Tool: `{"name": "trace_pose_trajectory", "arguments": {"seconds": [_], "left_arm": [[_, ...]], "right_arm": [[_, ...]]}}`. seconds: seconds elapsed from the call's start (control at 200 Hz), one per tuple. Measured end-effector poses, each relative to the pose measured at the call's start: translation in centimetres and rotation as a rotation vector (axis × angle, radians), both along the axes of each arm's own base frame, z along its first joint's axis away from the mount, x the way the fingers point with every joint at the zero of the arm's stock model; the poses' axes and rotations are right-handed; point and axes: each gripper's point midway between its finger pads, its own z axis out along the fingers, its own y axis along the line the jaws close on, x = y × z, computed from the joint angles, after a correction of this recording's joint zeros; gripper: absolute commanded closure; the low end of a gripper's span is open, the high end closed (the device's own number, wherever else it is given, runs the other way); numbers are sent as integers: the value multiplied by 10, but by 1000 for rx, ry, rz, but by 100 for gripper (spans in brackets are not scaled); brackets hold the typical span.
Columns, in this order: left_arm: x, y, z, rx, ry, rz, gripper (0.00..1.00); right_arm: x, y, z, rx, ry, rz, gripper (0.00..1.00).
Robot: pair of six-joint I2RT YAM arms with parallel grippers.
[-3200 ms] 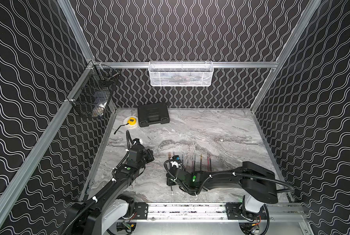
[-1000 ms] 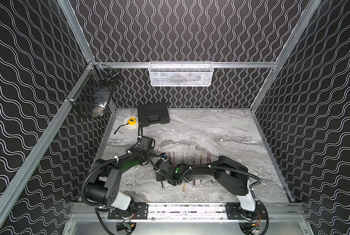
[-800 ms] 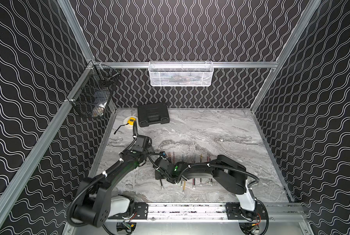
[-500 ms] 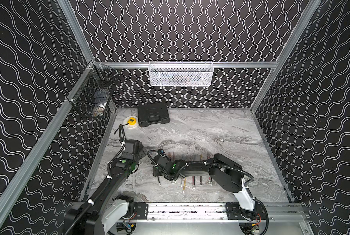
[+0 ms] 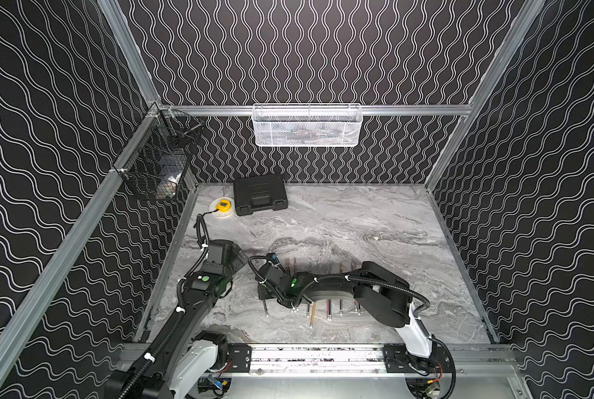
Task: Remove the protective cover of the pencils
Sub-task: Place the pencil at the center of the board.
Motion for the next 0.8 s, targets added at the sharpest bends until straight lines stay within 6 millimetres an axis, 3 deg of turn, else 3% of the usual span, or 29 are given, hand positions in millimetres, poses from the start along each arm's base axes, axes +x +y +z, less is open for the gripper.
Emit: {"name": "trace_pose_trajectory", "arguments": {"seconds": [0.22,0.355,0.59,0.801], "left_arm": [[0,-3,2,-22,-9,-9,1],[1,-10,8,-52,-27,-36,1],[0,-31,29,-136,-106,-137,1],[-6,-38,25,-206,-141,-133,1]], "right_arm": [[1,-2,1,-11,-2,-5,80],[-3,-19,8,-74,4,-11,75],[-4,-49,67,-66,-77,-45,72],[-3,-87,54,-179,-91,-117,75]]}}
